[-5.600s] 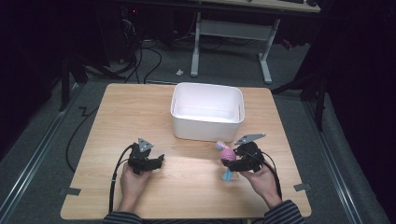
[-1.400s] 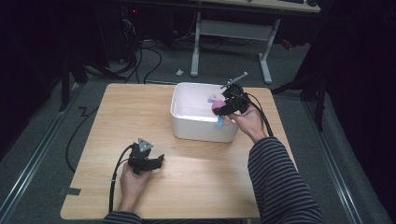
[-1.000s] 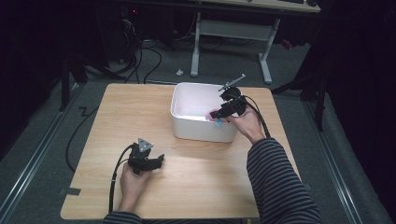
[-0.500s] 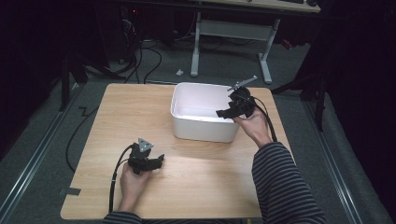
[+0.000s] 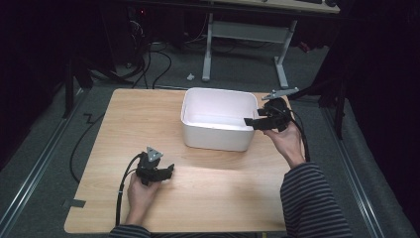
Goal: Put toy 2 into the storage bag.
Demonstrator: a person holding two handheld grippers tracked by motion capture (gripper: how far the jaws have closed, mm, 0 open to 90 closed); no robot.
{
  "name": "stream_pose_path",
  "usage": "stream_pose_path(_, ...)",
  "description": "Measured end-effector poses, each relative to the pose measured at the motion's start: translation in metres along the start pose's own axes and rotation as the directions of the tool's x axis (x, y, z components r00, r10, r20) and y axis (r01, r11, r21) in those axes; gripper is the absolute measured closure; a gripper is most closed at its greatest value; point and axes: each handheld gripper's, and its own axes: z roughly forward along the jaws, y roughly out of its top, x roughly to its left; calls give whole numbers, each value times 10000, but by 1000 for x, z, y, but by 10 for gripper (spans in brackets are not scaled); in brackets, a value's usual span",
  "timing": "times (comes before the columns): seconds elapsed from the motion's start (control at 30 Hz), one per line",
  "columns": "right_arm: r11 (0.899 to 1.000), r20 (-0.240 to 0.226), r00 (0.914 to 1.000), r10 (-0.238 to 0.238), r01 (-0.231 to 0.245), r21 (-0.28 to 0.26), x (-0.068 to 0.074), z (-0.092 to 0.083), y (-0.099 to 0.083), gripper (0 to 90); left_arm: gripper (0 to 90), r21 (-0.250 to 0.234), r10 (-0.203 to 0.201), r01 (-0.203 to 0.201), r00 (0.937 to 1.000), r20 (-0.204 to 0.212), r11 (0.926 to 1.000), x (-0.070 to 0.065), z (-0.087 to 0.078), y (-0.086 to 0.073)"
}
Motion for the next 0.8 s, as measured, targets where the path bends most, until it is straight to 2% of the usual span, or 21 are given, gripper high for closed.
stream_pose_path(0.33, 9990, 135, 9998, 165, -159, -423, -2, -27, -27, 341, 268, -4, -4, 4, 10000, 2, 10000, 0, 0, 0)
stream_pose_path(0.57, 9965, 211, 9985, 510, -495, -673, -6, -40, -47, 344, 267, -1, 3, -3, 10000, -2, 10000, 0, 0, 0)
stream_pose_path(0.7, 9941, 242, 9979, 609, -584, -909, -5, -48, -57, 350, 268, 0, 3, -3, 10000, -1, 10000, 0, 0, 0)
stream_pose_path(0.8, 9944, 390, 9974, 609, -573, -892, -3, -52, -65, 352, 268, -1, -1, 1, 10000, 0, 10000, 0, 0, 0)
